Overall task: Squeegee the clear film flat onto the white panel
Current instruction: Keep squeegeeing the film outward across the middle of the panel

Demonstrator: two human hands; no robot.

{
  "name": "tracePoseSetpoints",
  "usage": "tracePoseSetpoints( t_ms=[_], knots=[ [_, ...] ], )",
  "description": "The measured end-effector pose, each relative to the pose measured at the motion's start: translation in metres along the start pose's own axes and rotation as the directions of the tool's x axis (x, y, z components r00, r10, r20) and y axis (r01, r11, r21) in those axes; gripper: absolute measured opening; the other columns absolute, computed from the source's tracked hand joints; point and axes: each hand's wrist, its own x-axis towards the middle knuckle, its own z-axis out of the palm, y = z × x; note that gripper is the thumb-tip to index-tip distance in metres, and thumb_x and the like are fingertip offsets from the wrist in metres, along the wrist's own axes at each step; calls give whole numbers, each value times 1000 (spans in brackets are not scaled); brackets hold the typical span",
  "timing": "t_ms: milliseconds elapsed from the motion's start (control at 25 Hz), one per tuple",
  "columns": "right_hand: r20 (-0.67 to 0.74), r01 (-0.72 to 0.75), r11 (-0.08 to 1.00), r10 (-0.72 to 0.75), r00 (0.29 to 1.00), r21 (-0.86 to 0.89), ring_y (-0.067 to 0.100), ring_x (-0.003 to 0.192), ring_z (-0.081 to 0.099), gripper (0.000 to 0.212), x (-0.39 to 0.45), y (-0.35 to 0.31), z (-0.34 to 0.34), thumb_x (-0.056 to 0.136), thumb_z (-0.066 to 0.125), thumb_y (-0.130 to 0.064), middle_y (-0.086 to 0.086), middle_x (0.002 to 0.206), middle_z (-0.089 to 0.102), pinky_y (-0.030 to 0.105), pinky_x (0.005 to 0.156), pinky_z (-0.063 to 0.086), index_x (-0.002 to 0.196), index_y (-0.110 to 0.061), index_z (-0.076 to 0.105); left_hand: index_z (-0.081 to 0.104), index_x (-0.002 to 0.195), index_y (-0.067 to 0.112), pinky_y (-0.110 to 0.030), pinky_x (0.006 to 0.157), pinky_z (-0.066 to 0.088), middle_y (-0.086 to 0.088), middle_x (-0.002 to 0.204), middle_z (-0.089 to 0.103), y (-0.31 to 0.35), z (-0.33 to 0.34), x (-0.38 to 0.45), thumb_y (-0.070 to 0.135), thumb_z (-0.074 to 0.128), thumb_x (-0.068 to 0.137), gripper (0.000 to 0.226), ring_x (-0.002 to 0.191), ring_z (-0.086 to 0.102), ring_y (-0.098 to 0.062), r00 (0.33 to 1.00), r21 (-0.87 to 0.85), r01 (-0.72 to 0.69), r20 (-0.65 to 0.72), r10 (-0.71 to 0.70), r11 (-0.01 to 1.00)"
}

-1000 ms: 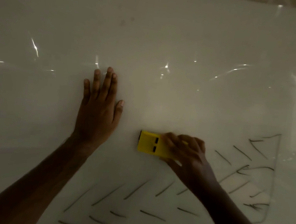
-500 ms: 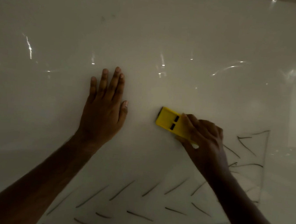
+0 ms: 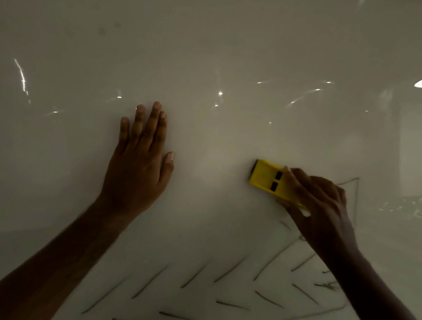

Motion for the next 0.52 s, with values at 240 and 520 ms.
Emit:
tracePoseSetpoints(
  t_ms=[240, 520],
  knots=[
    [74, 102, 993, -106, 992, 61, 26, 125, 57, 55, -33, -28, 11, 103, 58, -42, -8, 156, 51, 47, 100, 43, 155, -28, 47, 17, 169, -3, -61, 134, 8, -22, 179, 13, 15, 4, 9, 35, 33, 110, 72, 166, 8, -44, 1000, 14, -16, -1, 16, 1000],
    [61, -105, 994, 105, 993, -11, 32, 124, 56, 66, -60, 53, -15, 98, 63, -40, -7, 156, 48, 47, 99, 42, 158, -35, 38, 14, 170, 1, -58, 134, 5, -17, 180, 8, 29, 8, 17, 37, 31, 110, 72, 166, 6, -42, 998, 7, -61, 16, 61, 998]
  ],
)
